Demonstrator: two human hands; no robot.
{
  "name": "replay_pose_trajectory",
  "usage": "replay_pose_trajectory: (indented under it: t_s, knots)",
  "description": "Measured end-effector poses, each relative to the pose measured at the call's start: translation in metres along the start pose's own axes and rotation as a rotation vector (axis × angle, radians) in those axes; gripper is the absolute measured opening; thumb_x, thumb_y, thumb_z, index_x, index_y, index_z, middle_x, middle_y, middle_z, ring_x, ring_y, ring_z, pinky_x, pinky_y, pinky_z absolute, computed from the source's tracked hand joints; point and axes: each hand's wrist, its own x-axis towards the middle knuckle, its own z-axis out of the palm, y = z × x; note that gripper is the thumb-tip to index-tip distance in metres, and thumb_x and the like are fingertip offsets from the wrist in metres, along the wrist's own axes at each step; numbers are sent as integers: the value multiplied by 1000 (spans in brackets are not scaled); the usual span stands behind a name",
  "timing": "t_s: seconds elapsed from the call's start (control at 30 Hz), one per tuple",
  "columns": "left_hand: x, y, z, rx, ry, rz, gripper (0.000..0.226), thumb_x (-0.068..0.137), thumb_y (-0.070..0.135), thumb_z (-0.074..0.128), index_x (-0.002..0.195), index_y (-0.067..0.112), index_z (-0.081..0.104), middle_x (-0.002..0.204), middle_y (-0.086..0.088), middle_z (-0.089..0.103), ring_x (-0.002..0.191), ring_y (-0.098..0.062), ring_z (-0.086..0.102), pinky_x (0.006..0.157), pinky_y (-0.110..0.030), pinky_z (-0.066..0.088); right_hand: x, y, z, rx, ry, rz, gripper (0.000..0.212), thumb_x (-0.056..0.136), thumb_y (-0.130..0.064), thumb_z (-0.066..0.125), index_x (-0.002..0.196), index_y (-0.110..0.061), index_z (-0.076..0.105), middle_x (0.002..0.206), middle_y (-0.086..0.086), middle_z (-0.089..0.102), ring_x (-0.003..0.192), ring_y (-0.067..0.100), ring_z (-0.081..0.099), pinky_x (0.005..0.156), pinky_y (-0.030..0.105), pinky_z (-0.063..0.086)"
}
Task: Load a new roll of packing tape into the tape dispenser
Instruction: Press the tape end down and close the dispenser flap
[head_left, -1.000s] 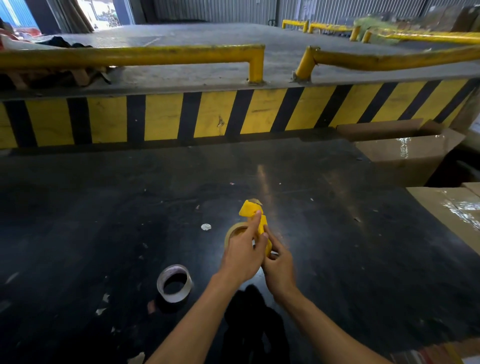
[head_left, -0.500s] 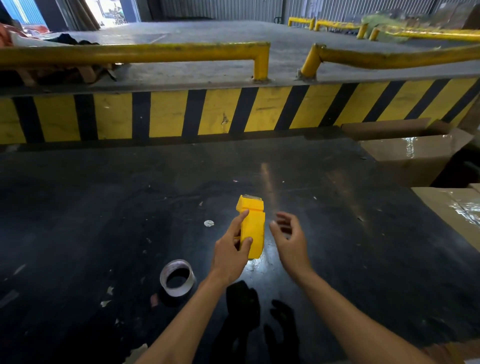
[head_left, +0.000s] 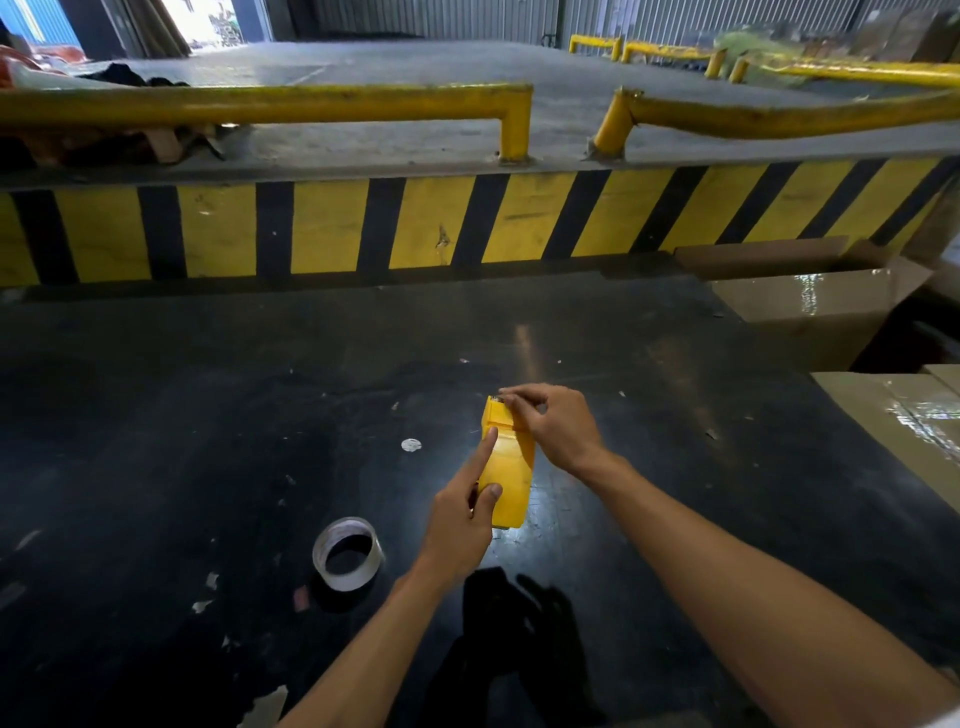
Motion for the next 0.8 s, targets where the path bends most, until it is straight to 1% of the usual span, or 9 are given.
replay_pose_trajectory:
  t_s: [0.07, 0.17, 0.23, 0.3, 0.43, 0.53, 0.6, 0.7, 0.8]
  knots:
    - [-2, -3, 1, 10, 0, 2, 62, 101, 10, 53, 149, 43, 33, 62, -2, 42, 51, 2, 46, 56, -10, 37, 1, 1, 1, -98, 28, -32, 24, 93, -35, 60, 103, -22, 78, 102, 0, 78, 95, 18, 69, 86, 42, 54]
    - [-4, -10, 5, 45, -8, 5, 62, 102, 13, 53, 150, 46, 30, 63, 10, 38, 54, -3, 41, 58, -16, 36, 0, 1, 2, -324, 83, -146, 23, 93, -33, 58, 97, -22, 77, 97, 1, 73, 91, 23, 61, 76, 36, 47]
    - [-3, -9, 6, 81, -13, 22, 63, 101, 11, 53, 151, 42, 29, 64, 13, 35, 55, -3, 41, 58, -14, 35, -1, -1, 3, -427, 114, -231, 22, 94, -29, 58, 95, -19, 77, 94, 2, 70, 89, 23, 58, 71, 32, 36]
    - [-1, -5, 6, 106, -17, 24, 64, 102, 10, 51, 151, 40, 25, 65, 13, 33, 56, -1, 43, 58, -12, 35, -3, -2, 5, -472, 128, -264, 21, 94, -27, 58, 95, -18, 77, 90, 3, 68, 87, 24, 57, 71, 33, 35]
    - [3, -9, 3, 102, -67, 31, 64, 103, 9, 48, 147, 48, 23, 66, 11, 33, 54, 2, 42, 57, -10, 37, -5, 1, 6, -448, 117, -205, 21, 93, -25, 59, 95, -15, 78, 86, 7, 65, 85, 26, 56, 71, 38, 40]
    - [1, -16, 6, 72, -69, 21, 67, 104, 8, 44, 142, 58, 23, 78, -3, 49, 65, -1, 43, 66, -18, 42, -4, 3, 4, -346, 75, -106, 23, 94, -23, 58, 97, -11, 78, 86, 12, 65, 83, 28, 60, 71, 38, 47]
    - [-1, -16, 11, 97, -59, 3, 63, 104, 8, 37, 144, 53, 21, 84, -18, 55, 68, -12, 44, 68, -31, 46, -2, 3, 4, -302, 53, -51, 24, 95, -22, 58, 101, -9, 77, 90, 13, 66, 83, 27, 63, 71, 35, 49]
    - [-4, -14, 18, 165, -59, -18, 57, 99, 23, 27, 151, 39, 8, 85, -18, 53, 73, -27, 52, 74, -43, 49, -2, 2, 5, -264, 33, -14, 25, 95, -22, 59, 104, -7, 77, 95, 13, 68, 86, 25, 64, 70, 28, 45]
    - [-7, -14, 23, 246, 10, 12, 55, 101, 37, 25, 153, 31, 7, 81, -7, 49, 73, -26, 54, 66, -31, 45, -1, 2, 4, -234, 28, -6, 23, 94, -20, 62, 103, -6, 77, 95, 14, 70, 86, 24, 65, 71, 26, 44]
